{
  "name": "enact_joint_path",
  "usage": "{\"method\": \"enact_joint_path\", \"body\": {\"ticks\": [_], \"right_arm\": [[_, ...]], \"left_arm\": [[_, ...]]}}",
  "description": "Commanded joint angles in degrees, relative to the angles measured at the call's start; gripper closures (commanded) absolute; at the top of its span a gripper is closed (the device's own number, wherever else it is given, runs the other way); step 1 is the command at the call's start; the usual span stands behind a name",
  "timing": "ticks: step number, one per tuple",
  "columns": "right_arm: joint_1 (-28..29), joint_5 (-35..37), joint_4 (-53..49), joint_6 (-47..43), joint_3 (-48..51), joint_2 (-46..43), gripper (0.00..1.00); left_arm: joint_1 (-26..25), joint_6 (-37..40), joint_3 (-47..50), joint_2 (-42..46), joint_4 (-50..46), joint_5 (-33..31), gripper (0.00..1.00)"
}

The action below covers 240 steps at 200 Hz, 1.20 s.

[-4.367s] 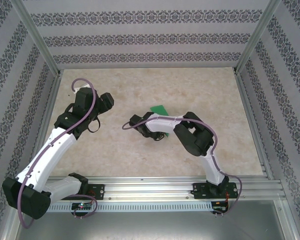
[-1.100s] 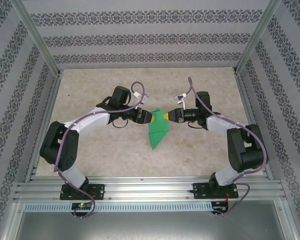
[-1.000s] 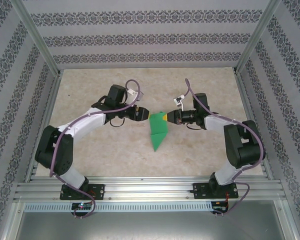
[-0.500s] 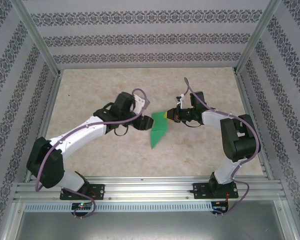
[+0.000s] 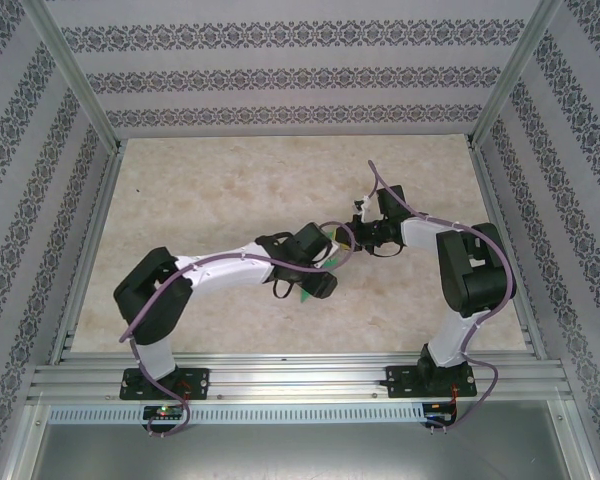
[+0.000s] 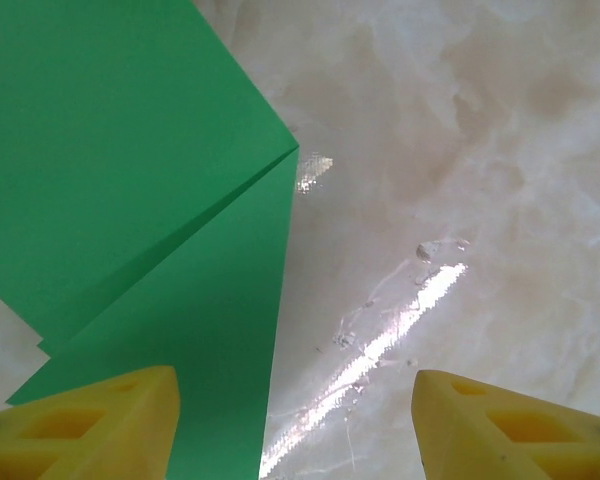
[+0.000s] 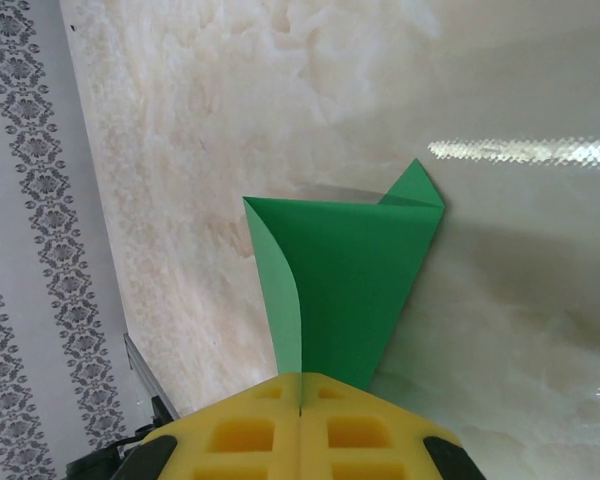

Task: Fold a paper plane with a square sheet of paper (fold left side to right side)
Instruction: Fold the wing for the fifth time at the center of the table.

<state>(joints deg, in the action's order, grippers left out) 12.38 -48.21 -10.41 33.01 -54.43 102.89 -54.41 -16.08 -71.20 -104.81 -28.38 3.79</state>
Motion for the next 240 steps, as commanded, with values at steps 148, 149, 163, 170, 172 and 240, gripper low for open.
{"method": "enact_joint_path", "body": {"ticks": [148, 149, 163, 170, 172, 240], "right_arm": [[0.87, 1.84, -4.13, -1.99, -2.73, 3.46, 1.0], [0.88, 1.82, -4.15, -2.03, -2.76, 3.46, 1.0], [0.86, 2.06, -4.63, -2.35, -2.89, 3.54, 1.0], [0.87, 2.17, -4.95, -2.59, -3.02, 3.46, 1.0], [0.82, 2.27, -5.03, -2.62, -3.11, 3.39, 1.0], [-0.76, 4.75, -7.11, -4.61, -2.38, 0.04, 0.83]], "left_arm": [[-2.36, -3.7, -3.16, -7.71, -5.02, -12.84, 0.51], [-2.36, -3.74, -3.11, -7.74, -5.02, -12.84, 0.51], [-2.36, -3.78, -3.05, -7.93, -4.93, -12.77, 0.52], [-2.37, -3.87, -3.01, -8.03, -4.89, -12.69, 0.53], [-2.37, -3.94, -2.99, -8.1, -4.92, -12.67, 0.53], [-2.28, -5.11, -2.63, -7.87, -2.92, -10.46, 0.6]]}}
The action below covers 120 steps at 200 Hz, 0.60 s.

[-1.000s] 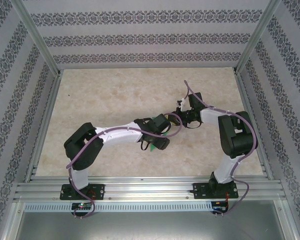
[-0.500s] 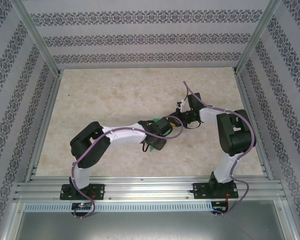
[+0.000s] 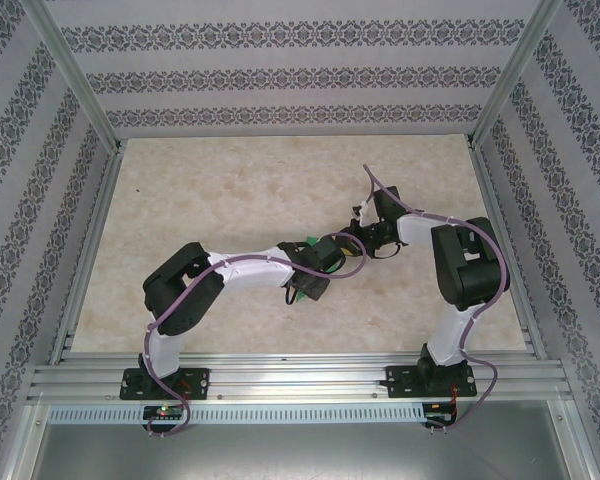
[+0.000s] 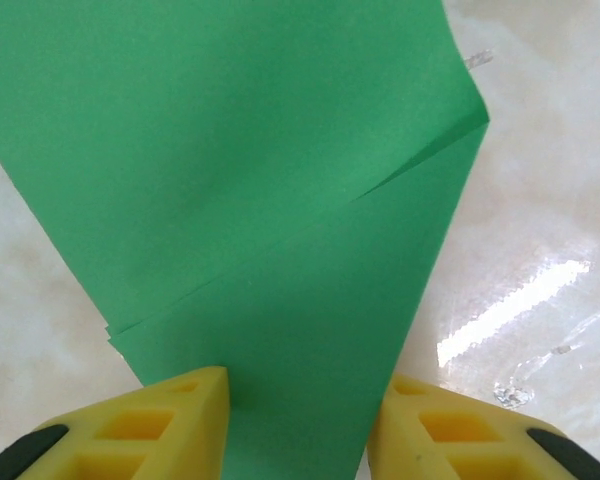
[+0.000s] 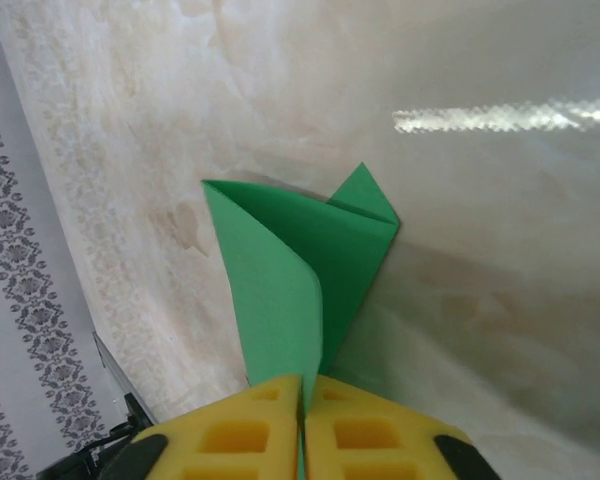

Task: Fold a paper plane with a square sheet of paper (fold left side to right side)
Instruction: Fold the wing for the fifth time at the center of the table.

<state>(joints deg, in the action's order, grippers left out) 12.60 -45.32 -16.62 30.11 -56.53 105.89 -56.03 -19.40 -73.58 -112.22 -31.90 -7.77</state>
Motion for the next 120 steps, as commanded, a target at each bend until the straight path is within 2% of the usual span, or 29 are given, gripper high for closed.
{"method": "enact_joint_path", "body": {"ticks": [1, 60, 120], "right_arm": [[-1.07, 1.93, -0.93, -1.71, -0.22, -3.05, 0.82], [-5.12, 7.95, -2.41, -3.41, 4.65, -12.89, 0.63], [-5.75, 8.22, 0.04, -2.68, 9.91, -17.99, 0.56]], "left_arm": [[-0.66, -1.83, -0.25, -0.46, 0.65, 1.14, 0.61], [1.67, -4.64, 2.04, 2.0, 5.54, 6.14, 0.72], [5.68, -9.24, 8.15, 6.32, 14.7, 13.37, 0.82]]}}
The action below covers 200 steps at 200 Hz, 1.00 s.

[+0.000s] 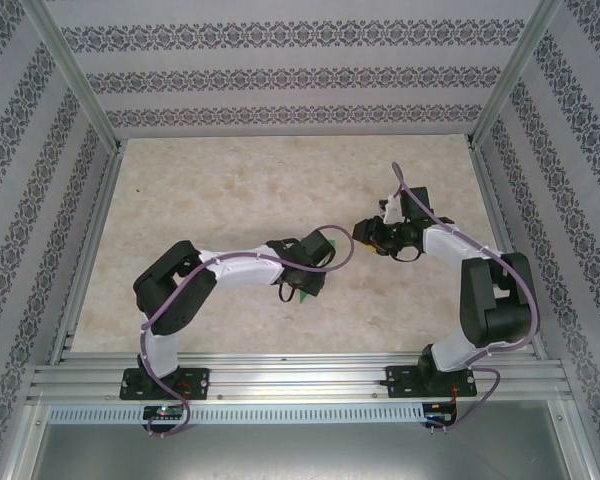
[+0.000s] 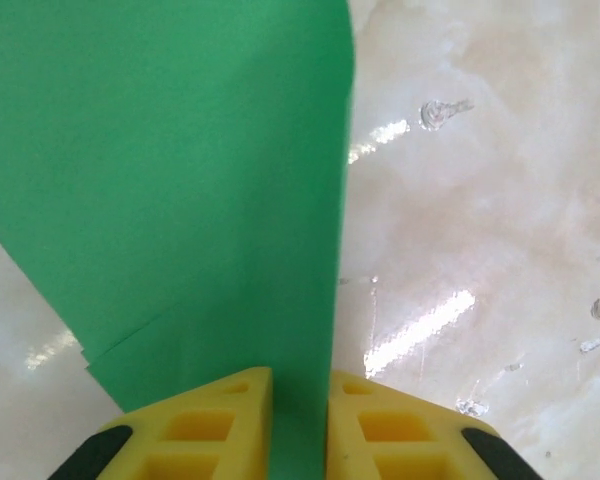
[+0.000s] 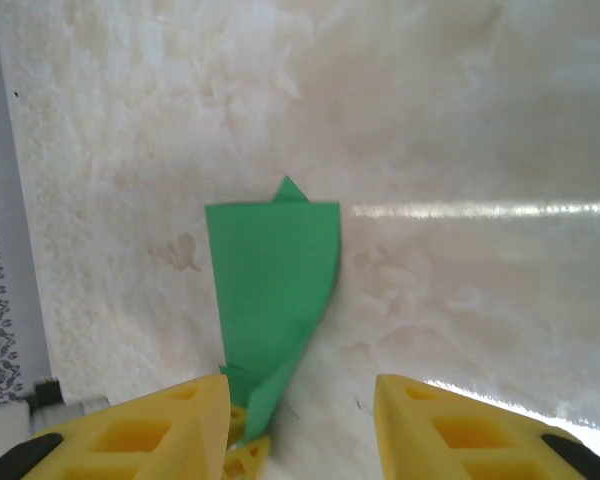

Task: Fold a paper plane with a square sheet of paper (fold left side to right side)
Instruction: Fold the wing for the fifth time at the center of the table.

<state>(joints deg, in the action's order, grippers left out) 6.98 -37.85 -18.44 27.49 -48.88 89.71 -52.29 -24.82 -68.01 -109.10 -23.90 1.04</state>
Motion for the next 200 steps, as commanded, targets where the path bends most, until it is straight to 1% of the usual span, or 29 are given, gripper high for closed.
{"method": "enact_joint_path", "body": {"ticks": [1, 40, 71, 97, 120, 165, 200], "right_arm": [[-0.13, 0.66, 2.01, -0.01, 2.37, -1.91, 0.56], [2.02, -1.57, 7.36, 2.73, 5.08, -3.31, 0.49], [5.98, -1.54, 12.58, 6.21, 6.12, -2.2, 0.47], [9.56, 0.28, 15.85, 8.74, 6.17, -0.54, 0.45], [12.22, 2.82, 16.99, 10.07, 5.6, 1.17, 0.44], [16.1, 5.26, 17.05, 10.92, 3.21, 5.25, 0.44], [17.24, 6.12, 18.01, 12.14, 1.68, 8.36, 0.45]], "left_arm": [[2.03, -3.96, 2.69, 3.28, 6.86, 4.66, 0.83], [5.6, -9.39, 9.06, 6.47, 16.97, 11.09, 0.87], [8.23, -14.57, 13.96, 7.69, 25.92, 16.17, 0.9], [9.98, -18.87, 17.6, 7.94, 32.83, 19.16, 0.92], [10.85, -20.77, 19.53, 8.24, 35.75, 19.79, 0.93], [11.6, -23.68, 21.34, 7.78, 39.93, 20.84, 0.94], [11.69, -24.55, 21.99, 7.59, 41.33, 20.93, 0.95]]}}
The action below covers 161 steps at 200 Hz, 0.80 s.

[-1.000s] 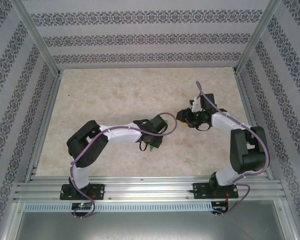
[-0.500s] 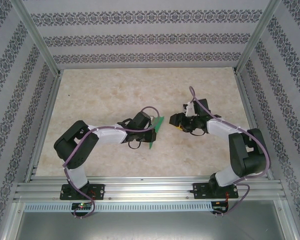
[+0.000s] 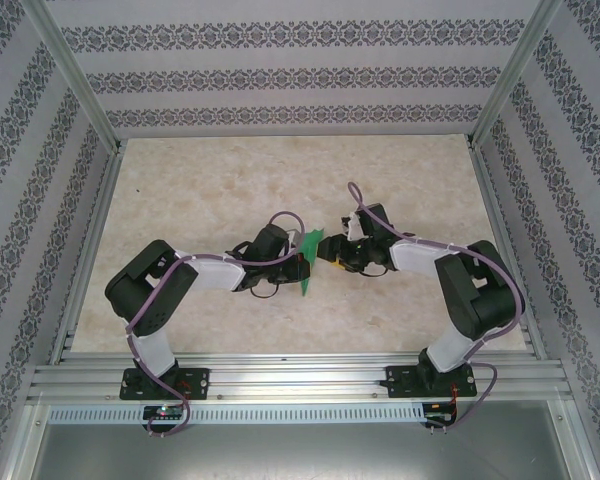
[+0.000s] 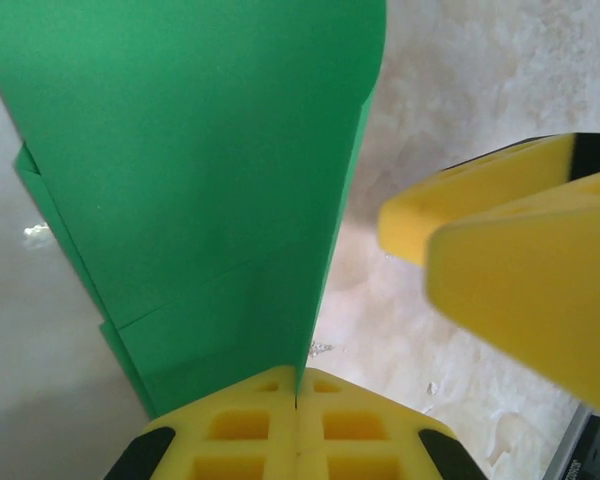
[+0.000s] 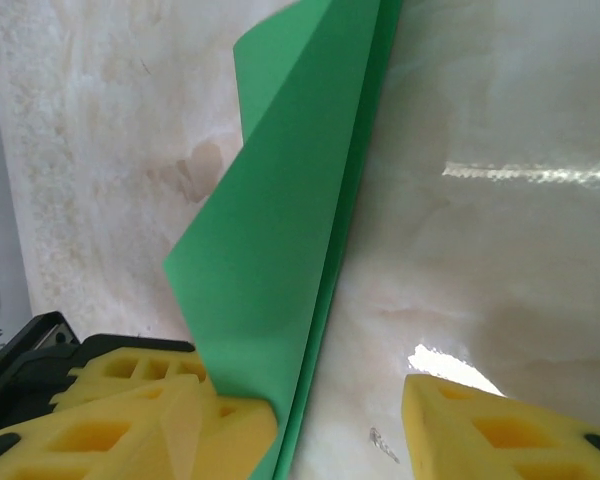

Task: Fold a paper plane with a square sheet of paper (fold left side to right side)
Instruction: Fold the wing for the fifth time at the center of the table.

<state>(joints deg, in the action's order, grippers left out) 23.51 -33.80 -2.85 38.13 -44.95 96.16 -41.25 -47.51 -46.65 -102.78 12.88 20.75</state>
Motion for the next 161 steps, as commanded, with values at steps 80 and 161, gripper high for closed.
{"method": "enact_joint_path", "body": {"ticks": [80, 161], "right_arm": [[1.81, 2.22, 3.23, 2.39, -4.91, 7.54, 0.52], [1.87, 2.95, 2.37, 2.04, -4.98, 10.71, 0.54]], "left_arm": [[0.71, -2.48, 0.95, 0.31, 5.7, 1.49, 0.93], [0.9, -2.5, 1.3, 1.39, 5.03, 1.66, 0.7]]}}
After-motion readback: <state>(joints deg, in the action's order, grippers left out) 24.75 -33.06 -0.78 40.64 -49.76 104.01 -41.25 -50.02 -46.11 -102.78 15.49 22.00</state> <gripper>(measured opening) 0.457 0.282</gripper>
